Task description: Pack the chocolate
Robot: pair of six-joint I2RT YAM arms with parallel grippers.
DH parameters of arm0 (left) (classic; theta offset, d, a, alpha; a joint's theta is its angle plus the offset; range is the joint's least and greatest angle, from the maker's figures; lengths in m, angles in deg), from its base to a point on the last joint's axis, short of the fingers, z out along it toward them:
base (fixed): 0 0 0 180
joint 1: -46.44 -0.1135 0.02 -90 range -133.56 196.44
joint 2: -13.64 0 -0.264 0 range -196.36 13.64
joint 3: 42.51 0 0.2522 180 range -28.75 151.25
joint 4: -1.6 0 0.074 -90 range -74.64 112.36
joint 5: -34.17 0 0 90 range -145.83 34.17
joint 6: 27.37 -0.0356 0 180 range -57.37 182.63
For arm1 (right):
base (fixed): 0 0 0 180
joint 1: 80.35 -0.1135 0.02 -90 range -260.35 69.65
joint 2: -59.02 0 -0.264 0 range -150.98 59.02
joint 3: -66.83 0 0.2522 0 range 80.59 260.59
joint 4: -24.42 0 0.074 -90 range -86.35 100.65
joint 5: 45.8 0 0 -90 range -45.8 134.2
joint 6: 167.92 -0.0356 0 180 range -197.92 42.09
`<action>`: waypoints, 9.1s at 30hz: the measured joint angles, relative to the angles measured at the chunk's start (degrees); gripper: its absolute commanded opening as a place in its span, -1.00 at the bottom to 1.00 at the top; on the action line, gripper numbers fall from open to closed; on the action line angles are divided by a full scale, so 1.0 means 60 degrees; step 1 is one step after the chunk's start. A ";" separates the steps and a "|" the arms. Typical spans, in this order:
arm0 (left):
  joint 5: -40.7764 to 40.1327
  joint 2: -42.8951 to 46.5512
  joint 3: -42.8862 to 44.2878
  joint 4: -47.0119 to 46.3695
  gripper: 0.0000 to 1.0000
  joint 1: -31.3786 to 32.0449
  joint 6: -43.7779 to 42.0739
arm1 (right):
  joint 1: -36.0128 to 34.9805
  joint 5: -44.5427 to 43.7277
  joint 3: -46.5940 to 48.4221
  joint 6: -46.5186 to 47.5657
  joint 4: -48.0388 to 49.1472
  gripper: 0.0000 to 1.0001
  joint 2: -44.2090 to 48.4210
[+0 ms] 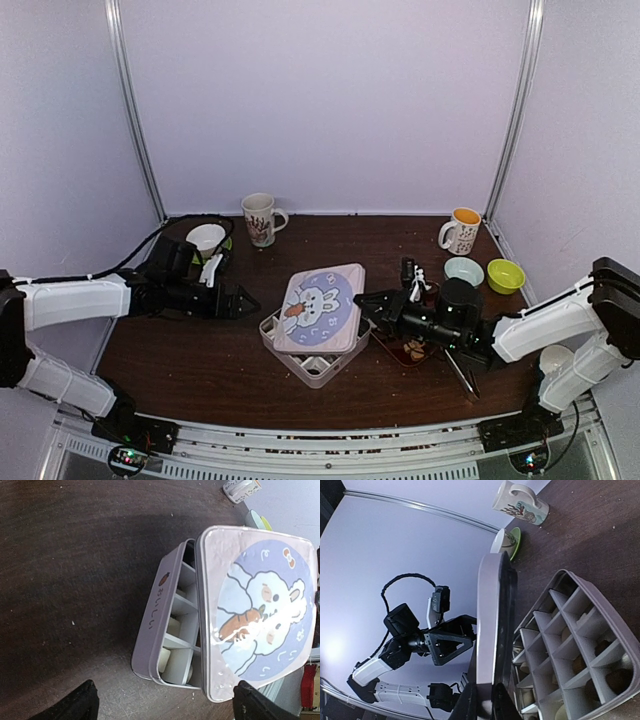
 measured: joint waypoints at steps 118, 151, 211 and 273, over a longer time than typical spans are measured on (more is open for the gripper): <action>0.1628 -0.3785 0.1592 -0.1639 0.96 0.0175 0.0295 | -0.1872 0.0040 0.3559 0.1202 -0.7060 0.99 -0.1956; -0.2157 0.1311 -0.0233 -0.0415 0.95 0.3005 0.3697 | 0.2004 0.1494 0.4758 0.6207 -1.0903 0.96 -0.0175; -0.1803 -0.0936 -0.1224 -0.3034 0.65 0.3300 0.5388 | 0.1082 0.2954 0.6295 0.7012 -1.0590 0.78 -0.2601; -0.1169 -0.1781 -0.1945 -0.5002 -0.21 0.2947 0.6051 | 0.0211 0.0827 0.6470 0.7355 -1.1653 0.84 -0.2976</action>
